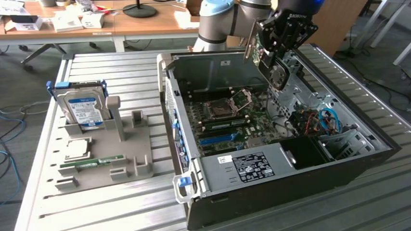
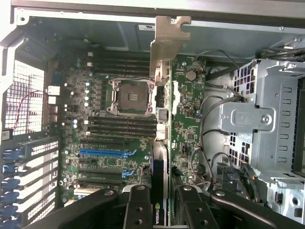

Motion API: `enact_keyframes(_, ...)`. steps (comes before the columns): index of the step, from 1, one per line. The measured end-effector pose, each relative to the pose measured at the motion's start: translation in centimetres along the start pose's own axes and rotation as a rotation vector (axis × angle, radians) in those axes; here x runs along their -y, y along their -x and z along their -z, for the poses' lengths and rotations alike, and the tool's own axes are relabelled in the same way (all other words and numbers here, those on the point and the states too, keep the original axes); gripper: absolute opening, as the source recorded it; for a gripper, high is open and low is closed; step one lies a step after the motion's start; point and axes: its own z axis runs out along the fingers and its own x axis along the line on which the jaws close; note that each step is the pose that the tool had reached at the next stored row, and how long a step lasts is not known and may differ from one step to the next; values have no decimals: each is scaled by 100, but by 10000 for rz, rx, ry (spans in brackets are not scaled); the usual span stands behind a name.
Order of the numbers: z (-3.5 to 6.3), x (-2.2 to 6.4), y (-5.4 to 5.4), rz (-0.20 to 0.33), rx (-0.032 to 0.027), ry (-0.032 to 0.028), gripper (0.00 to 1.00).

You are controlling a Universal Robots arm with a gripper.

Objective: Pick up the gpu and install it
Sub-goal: 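Insert the gpu into the slot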

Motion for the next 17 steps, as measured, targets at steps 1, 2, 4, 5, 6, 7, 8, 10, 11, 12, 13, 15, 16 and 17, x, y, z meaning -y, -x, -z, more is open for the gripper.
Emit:
enact_keyframes(1,0,0,0,44,-3,-1,26)
enact_keyframes(2,0,0,-1,122,-7,-2,26)
enact_keyframes(4,-1,0,-1,383,-23,-6,26)
enact_keyframes(5,-1,0,0,539,-33,-8,26)
enact_keyframes(6,-2,0,0,706,-43,-11,26)
enact_keyframes(7,-2,0,-1,898,-55,-15,26)
enact_keyframes(8,-2,0,-1,1078,-66,-18,26)
enact_keyframes(10,-3,0,0,1432,-88,-24,26)
enact_keyframes(11,-3,0,-1,1610,-99,-27,26)
enact_keyframes(12,-4,0,0,1797,-110,-30,26)
enact_keyframes(13,-4,0,0,1986,-122,-34,26)
enact_keyframes(15,-5,0,-1,2345,-144,-40,26)
enact_keyframes(16,-5,0,0,2524,-155,-43,26)
enact_keyframes(17,-5,0,0,2705,-166,-47,26)
